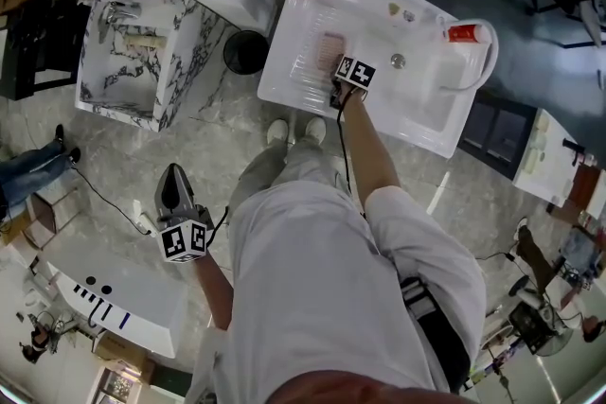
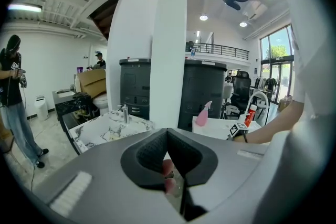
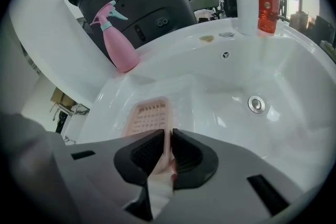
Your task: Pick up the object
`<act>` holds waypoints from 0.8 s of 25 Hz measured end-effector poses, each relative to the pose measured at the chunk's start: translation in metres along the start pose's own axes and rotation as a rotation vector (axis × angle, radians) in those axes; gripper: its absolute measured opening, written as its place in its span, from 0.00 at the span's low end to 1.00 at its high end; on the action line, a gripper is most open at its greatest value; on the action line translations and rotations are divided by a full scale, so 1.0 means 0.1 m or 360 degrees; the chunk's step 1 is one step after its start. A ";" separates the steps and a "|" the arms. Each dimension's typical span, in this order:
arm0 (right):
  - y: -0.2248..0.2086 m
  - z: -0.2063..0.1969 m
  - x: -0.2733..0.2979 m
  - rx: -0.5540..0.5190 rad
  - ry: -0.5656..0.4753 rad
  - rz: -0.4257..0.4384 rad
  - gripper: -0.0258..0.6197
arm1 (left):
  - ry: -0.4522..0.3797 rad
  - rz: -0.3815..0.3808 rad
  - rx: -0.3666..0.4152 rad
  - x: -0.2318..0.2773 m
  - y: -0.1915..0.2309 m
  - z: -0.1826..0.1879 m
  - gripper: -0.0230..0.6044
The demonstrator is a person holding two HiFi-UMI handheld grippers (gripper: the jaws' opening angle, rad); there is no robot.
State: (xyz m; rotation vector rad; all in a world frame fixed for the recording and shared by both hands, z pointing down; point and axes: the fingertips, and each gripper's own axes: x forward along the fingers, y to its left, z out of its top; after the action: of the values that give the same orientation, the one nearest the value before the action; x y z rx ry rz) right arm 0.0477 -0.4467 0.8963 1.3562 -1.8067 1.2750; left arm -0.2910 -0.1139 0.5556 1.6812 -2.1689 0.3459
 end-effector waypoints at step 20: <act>0.94 0.26 -1.38 -0.0105 -0.0397 0.0410 0.12 | -0.0175 -0.0476 0.0107 0.51 -0.42 0.29 0.03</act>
State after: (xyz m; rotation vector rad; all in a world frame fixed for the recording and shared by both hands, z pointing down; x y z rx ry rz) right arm 0.0107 -0.4084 0.7360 1.3267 -2.2349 1.2020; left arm -0.2659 -0.1813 0.5502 2.0708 -1.9563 0.2503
